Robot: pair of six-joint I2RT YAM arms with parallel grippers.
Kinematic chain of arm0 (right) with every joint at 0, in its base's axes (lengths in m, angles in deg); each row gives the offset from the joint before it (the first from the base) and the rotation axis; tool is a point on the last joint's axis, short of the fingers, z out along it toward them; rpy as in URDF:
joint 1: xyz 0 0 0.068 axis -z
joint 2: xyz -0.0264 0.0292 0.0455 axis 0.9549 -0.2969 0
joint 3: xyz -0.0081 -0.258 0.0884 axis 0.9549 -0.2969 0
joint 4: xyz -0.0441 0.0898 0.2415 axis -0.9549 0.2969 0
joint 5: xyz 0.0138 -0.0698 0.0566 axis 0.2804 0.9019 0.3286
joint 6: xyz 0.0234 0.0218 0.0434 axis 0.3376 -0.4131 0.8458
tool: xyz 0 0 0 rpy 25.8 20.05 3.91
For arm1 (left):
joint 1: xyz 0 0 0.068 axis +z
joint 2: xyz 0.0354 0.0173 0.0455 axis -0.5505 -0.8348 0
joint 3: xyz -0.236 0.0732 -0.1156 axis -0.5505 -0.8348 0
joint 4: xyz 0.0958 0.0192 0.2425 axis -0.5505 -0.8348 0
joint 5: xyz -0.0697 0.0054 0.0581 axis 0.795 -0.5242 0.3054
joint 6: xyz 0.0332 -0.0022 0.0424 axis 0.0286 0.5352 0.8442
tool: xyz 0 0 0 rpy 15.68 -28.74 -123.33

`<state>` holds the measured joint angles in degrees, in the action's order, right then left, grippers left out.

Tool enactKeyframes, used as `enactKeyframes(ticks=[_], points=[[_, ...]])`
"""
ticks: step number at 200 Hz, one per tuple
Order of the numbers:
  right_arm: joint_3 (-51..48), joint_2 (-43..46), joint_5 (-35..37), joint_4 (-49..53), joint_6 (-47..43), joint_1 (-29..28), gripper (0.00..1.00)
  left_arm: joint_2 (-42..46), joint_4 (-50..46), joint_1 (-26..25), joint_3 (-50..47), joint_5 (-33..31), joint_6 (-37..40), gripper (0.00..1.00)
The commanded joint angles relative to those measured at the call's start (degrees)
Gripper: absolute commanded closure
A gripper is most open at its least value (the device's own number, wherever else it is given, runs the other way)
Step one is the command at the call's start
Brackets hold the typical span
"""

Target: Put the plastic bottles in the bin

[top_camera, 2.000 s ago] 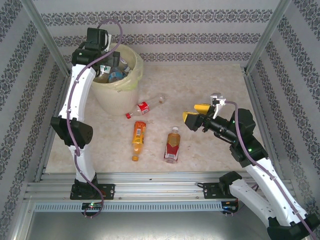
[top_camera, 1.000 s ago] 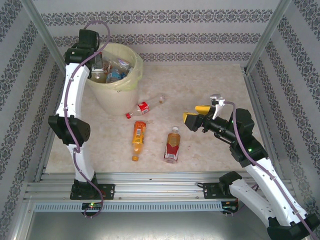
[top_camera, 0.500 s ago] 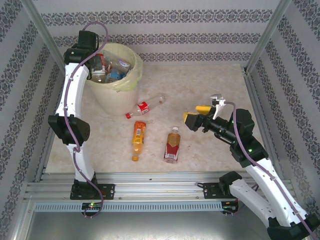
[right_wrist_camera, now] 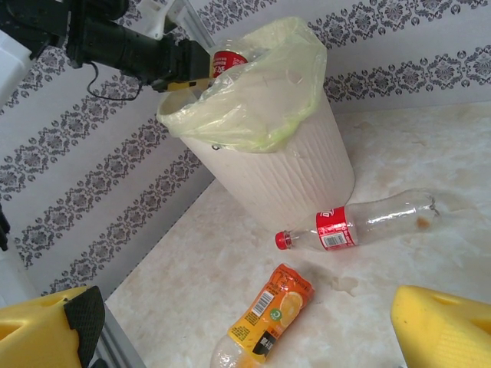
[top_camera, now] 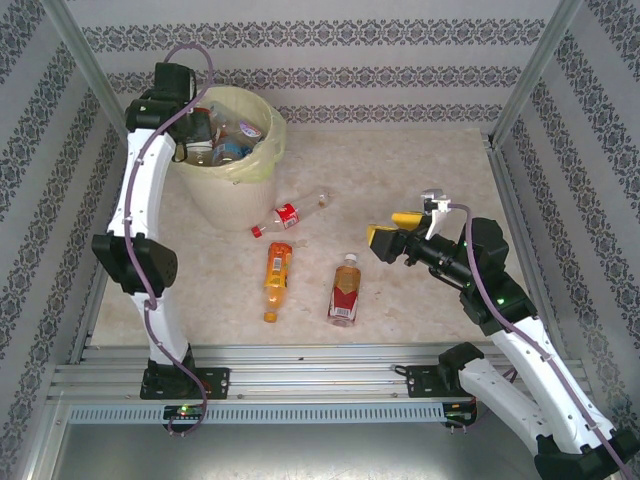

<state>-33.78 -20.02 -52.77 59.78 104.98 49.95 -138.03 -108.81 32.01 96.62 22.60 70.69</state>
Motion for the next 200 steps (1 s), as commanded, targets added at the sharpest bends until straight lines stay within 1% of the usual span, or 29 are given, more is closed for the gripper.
enactKeyframes(ticks=[1,31,45,61,96,112,125,155,200], points=[[0.34,-0.26,0.0,-0.6,-0.45,-0.77,0.04,6.27,0.43,0.17,-2.14,4.19,-0.53,0.45],[0.21,-0.49,-1.07,0.35,-0.75,-0.77,0.03,12.16,2.52,-0.9,-8.02,7.14,-0.1,0.4],[0.21,-0.14,-0.86,1.66,-1.25,-0.78,0.02,15.09,3.26,-2.2,-11.54,8.39,0.06,0.37],[-0.01,0.38,-0.56,2.88,-1.96,-0.77,0.02,18.66,3.54,-4.62,-16.11,8.29,-0.16,0.32],[1.25,0.64,-0.38,7.58,-4.06,-0.76,0.02,27.44,7.06,-12.7,-28.9,6.26,-1.29,0.23],[1.93,0.91,0.16,10.39,-5.03,-0.77,0.02,30.5,8.35,-16.4,-33.94,6.06,-2.91,0.16],[2.22,1.4,0.32,12.12,-5.63,-0.74,0.02,32.46,9.7,-19.01,-37.88,6.13,-4.89,0.13],[2.54,2.61,0.53,14.9,-5.84,-0.7,0.02,34.7,11.92,-25.81,-46.11,4.62,-8.07,0.0],[2.12,3.27,0.07,14.47,-4.84,-0.68,0.02,32.79,14.7,-34.75,-52.68,2.11,-10.99,0.0]])
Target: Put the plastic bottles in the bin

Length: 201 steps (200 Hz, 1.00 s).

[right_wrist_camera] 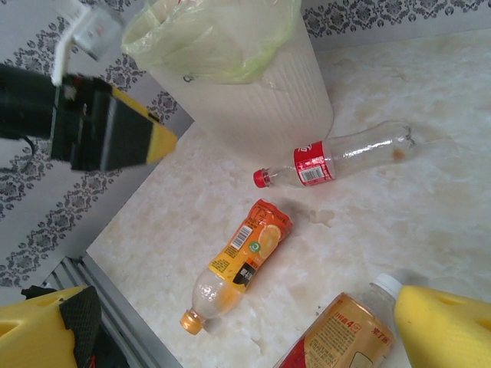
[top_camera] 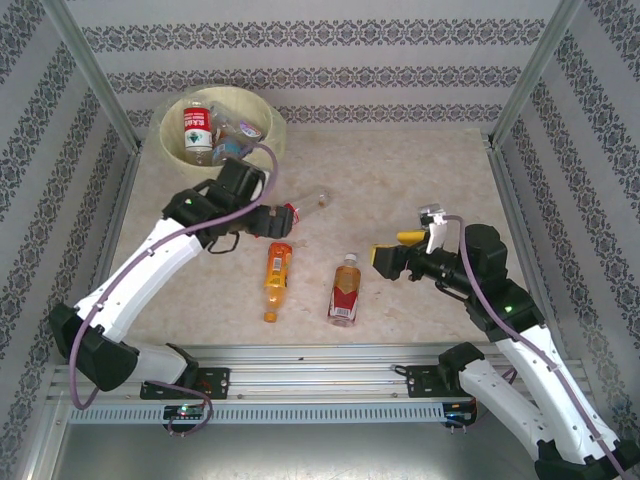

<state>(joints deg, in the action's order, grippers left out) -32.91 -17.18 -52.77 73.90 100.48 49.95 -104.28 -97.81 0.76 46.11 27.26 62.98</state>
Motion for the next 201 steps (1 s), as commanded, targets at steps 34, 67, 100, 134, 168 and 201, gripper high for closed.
enactKeyframes(ticks=[34,67,100,134,168,201], points=[[0.21,0.89,-0.1,-0.56,-0.13,-0.69,0.02,-5.0,4.87,-7.89,-4.6,-5.48,-5.16,0.0],[-0.36,1.65,-0.11,-0.39,-0.11,-0.68,0.02,-9.5,5.97,-8.66,-6.63,-6.2,-7.64,0.0],[-2.13,3.68,0.35,-1.32,0.63,-0.77,0.02,-13.51,5.78,-8.71,-7.27,-8.21,-8.47,0.0],[-2.82,3.4,0.27,-1.44,0.37,-0.76,0.02,-18.08,7.09,-8.59,-7.79,-7.38,-9.88,0.01],[-3.67,3.57,0.25,-2.14,0.6,-0.77,0.02,-21.9,4.92,-8.51,-6.99,-8.52,-11.82,0.03],[-4.01,3.65,0.29,-1.9,0.61,-0.76,0.02,-22.82,4.25,-8.05,-7.87,-9.81,-12.89,0.03]])
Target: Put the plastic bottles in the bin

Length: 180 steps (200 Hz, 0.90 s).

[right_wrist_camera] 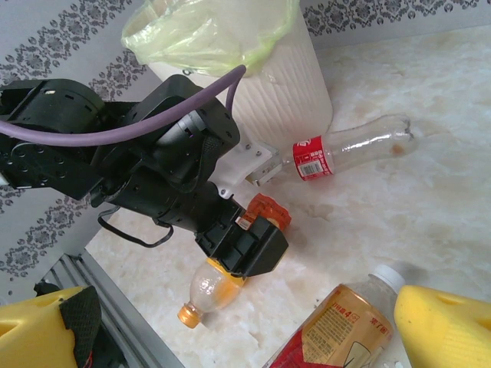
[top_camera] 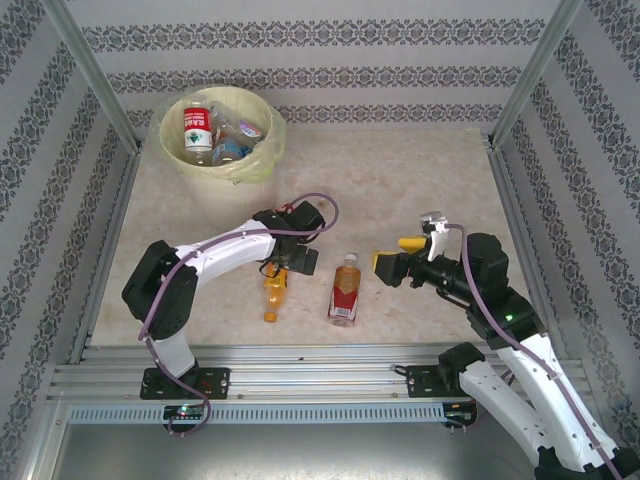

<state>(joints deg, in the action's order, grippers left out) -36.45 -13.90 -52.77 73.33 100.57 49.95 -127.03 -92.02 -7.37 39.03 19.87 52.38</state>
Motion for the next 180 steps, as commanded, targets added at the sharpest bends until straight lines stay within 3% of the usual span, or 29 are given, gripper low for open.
enactKeyframes(ticks=[1,96,155,180], points=[[-0.49,0.31,0.27,-1.28,0.54,-0.76,0.02,-0.08,-1.54,0.12,-0.9,-2.42,-2.32,0.03],[0.28,-3.66,0.46,-3.64,1.07,-0.74,0.02,-0.76,1.86,2.51,-6.86,2.94,-2.45,0.15],[-0.51,-4.42,0.77,-5.29,1.49,-0.72,0.02,0.58,0.87,3.6,-7.1,5.27,-1.02,0.4],[-0.59,-4.36,0.99,-5.34,1.18,-0.72,0.02,1.86,0.65,3.6,-6.09,7.38,0.04,0.44]])
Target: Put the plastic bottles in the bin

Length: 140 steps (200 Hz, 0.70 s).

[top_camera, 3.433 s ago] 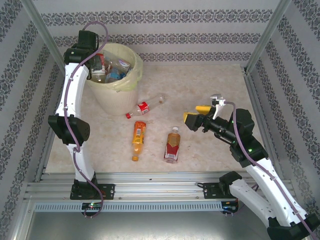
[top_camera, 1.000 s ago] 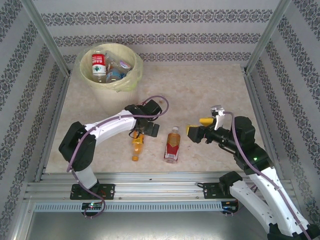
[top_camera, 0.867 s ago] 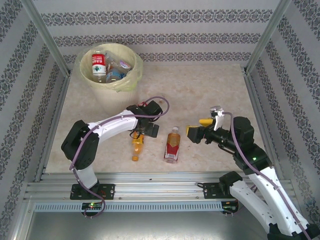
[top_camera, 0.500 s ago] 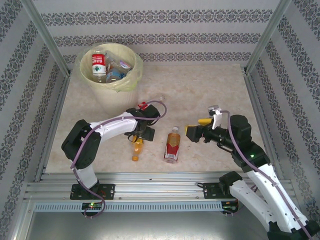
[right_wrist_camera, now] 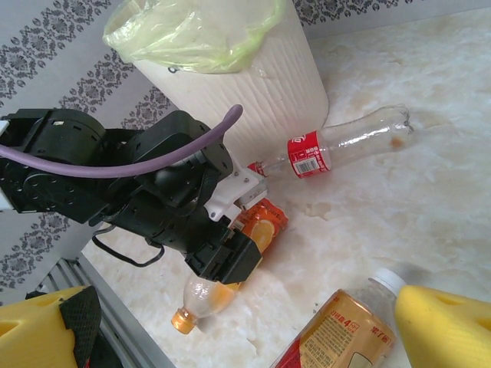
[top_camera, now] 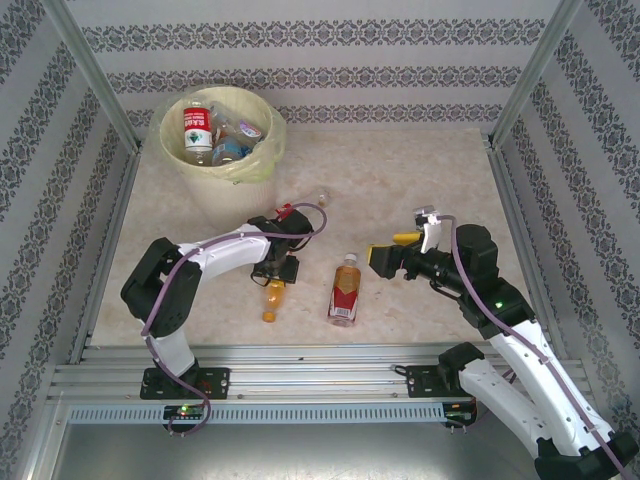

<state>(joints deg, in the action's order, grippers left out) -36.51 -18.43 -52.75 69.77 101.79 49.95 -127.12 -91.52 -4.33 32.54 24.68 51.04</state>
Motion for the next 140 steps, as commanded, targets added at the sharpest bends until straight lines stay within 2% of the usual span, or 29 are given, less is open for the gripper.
enactKeyframes(ticks=[1,63,140], points=[[-0.53,0.19,0.95,-1.83,-0.01,-0.7,0.02,1.99,0.15,0.56,0.48,2.64,1.5,0.44],[-2.99,1.17,0.83,-6.35,2.13,-0.76,0.02,6.56,0.14,0.56,6.52,12.49,9.36,0.45],[-2.57,5.55,-0.3,-8.88,4.03,-0.78,0.02,1.92,-9.37,0.69,31.15,18.35,12.95,0.44]])
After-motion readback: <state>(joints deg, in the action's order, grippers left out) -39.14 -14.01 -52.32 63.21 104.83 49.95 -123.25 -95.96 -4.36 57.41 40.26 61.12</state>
